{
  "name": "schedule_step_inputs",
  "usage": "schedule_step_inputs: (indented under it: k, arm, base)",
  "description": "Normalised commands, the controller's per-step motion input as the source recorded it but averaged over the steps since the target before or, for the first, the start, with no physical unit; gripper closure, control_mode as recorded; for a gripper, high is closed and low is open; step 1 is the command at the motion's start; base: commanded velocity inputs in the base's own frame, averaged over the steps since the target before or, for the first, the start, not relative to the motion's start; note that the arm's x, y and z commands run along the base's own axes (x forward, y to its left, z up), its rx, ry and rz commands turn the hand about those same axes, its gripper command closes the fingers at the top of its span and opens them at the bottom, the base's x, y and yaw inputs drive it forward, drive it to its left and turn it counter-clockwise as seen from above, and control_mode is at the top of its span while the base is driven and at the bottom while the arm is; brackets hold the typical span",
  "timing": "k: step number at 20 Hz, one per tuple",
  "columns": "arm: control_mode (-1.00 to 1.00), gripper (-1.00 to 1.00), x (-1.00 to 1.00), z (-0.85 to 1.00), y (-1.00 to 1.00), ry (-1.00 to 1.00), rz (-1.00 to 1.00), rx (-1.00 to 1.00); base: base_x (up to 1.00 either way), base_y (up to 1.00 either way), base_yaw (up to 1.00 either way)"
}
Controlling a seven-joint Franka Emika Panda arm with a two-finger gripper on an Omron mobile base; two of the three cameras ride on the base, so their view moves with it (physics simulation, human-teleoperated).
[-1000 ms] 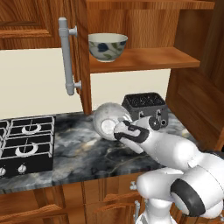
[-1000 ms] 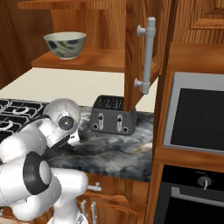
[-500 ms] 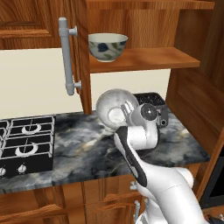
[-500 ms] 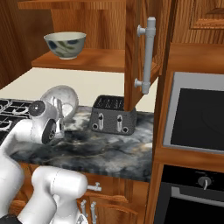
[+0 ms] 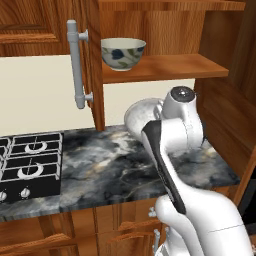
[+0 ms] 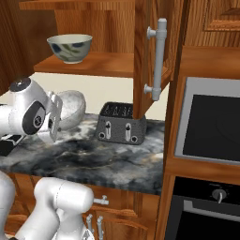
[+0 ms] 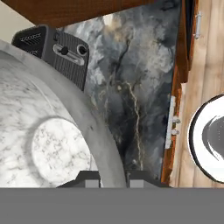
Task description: Open the cabinet. Pick the bowls from the counter and place them in the cabinet. Then close the cabinet.
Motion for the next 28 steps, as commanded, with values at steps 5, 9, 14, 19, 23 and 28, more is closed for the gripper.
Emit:
schedule_step_inputs:
  k: [5,9,14,19,23,28]
  arm:
    - [-1.00,1.00,-1.00,0.57,-0.08,0.02,0.00,0.00]
    - [-1.00,1.00,-0.88,0.30,-0.17,-0.07,0.00,0.01]
    - [-1.00,1.00,-0.72,0.01,-0.58,-0.12,0.00,0.07]
    - [-1.00,1.00,-0.18,0.12,-0.75,-0.16,0.00,0.15]
    - [-1.00,1.00,0.00,0.27,-0.33,-0.25,0.00,0.08]
    - [-1.00,1.00,0.01,0.30,-0.18,-0.21,0.00,0.05]
  base:
    - [0.00,0.00,0.00]
    - [0.00,0.00,0.00]
    - [0.00,0.00,0.00]
    - [0.00,0.00,0.00]
    - [0.00,0.00,0.00]
    - [0.00,0.00,0.00]
